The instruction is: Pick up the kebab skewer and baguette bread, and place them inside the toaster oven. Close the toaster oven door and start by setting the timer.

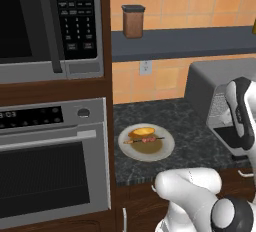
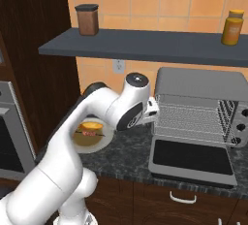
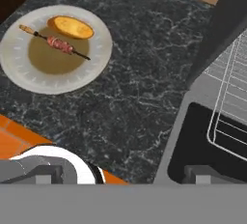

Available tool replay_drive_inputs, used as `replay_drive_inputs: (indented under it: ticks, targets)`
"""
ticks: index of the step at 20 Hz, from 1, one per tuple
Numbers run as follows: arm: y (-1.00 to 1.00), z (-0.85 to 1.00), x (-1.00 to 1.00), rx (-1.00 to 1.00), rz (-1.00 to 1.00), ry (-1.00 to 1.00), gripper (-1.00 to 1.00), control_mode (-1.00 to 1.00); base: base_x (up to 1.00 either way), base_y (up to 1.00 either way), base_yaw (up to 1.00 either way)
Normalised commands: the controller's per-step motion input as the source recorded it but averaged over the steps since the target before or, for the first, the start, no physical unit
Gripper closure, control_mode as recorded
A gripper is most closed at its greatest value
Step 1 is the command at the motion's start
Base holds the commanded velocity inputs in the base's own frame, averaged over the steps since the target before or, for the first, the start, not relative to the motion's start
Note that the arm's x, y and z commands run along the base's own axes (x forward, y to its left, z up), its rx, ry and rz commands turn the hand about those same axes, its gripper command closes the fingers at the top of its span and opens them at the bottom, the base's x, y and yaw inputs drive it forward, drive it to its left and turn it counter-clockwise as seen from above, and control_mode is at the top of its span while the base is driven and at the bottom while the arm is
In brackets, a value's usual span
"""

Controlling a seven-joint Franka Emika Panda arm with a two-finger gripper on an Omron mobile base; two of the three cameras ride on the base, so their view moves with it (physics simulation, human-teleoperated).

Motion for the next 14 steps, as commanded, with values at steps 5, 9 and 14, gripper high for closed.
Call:
replay_drive_inputs:
  ticks: [5, 9, 14]
  targets:
    - [1.0, 0.0, 0.02, -0.01, 0.5, 0.18, -1.0, -1.0, 0.0, 0.0, 0.0]
    - [0.81, -0.03, 0.26, 0.0, 0.39, 0.07, -1.0, -1.0, 0.0, 0.0, 0.0]
    - [-0.02, -0.06, 0.44, 0.0, 0.17, 0.0, -1.0, -1.0, 0.0, 0.0, 0.0]
